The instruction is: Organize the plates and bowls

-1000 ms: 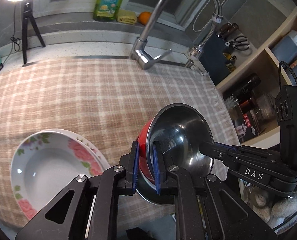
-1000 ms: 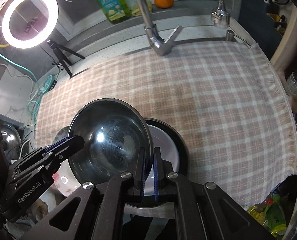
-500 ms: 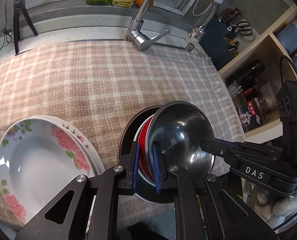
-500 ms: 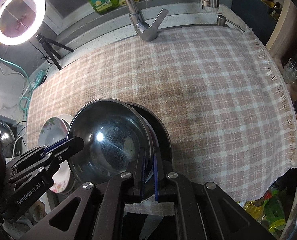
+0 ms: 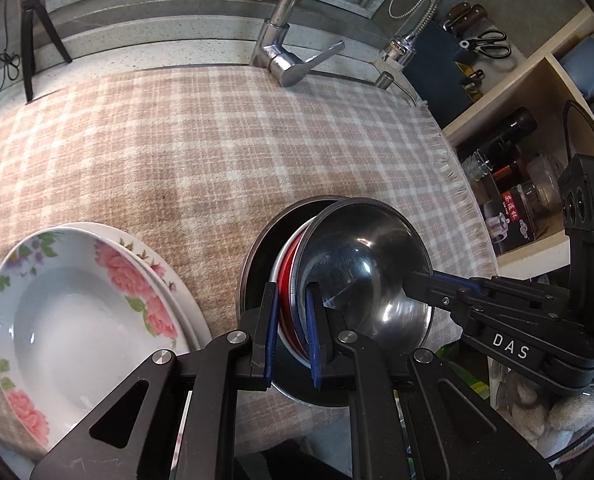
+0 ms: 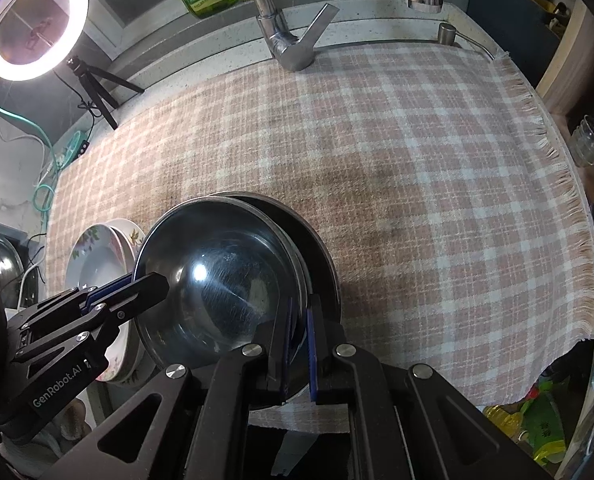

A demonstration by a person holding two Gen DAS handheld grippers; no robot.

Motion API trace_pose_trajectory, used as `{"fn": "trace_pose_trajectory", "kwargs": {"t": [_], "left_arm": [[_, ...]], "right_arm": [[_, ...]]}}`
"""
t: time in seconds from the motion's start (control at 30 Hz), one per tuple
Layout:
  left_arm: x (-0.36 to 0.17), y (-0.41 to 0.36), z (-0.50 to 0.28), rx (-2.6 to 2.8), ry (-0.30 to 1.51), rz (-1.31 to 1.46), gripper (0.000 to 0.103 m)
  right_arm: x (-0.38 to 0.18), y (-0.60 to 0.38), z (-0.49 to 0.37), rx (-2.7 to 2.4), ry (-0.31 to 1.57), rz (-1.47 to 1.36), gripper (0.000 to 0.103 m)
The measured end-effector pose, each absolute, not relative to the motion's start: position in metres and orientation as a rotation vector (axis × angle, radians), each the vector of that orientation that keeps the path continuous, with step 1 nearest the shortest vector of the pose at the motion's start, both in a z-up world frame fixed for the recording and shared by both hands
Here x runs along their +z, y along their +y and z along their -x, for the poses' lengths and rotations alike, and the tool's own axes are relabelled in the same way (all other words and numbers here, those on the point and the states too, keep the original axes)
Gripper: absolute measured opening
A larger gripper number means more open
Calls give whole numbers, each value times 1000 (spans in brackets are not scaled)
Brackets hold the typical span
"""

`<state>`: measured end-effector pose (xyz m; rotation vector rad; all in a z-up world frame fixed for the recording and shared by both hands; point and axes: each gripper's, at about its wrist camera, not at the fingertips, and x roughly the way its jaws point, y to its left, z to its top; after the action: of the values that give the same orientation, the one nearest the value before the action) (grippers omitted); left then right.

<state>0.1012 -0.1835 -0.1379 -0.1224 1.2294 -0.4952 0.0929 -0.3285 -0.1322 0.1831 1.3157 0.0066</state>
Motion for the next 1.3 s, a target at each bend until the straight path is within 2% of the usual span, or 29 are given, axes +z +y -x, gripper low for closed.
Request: {"fn": "trace_pose_trajectory", "kwargs": {"t": [0.77, 1.07, 1.17, 1.3], "left_arm": [[-125, -146, -98, -476, 1204, 156, 13], [-136, -139, -105, -476, 1246, 142, 13], [-139, -142, -108, -489, 1260, 123, 20], [-145, -147, -114, -499, 1277, 103, 20]], "right_arm": [[-117, -349, -76, 66, 1245, -323, 12], [-119, -381, -62, 40, 1192, -414, 17], [-127, -389, -59, 33, 1192, -445, 17], [-139, -394, -58, 41, 1212, -487, 17]]}}
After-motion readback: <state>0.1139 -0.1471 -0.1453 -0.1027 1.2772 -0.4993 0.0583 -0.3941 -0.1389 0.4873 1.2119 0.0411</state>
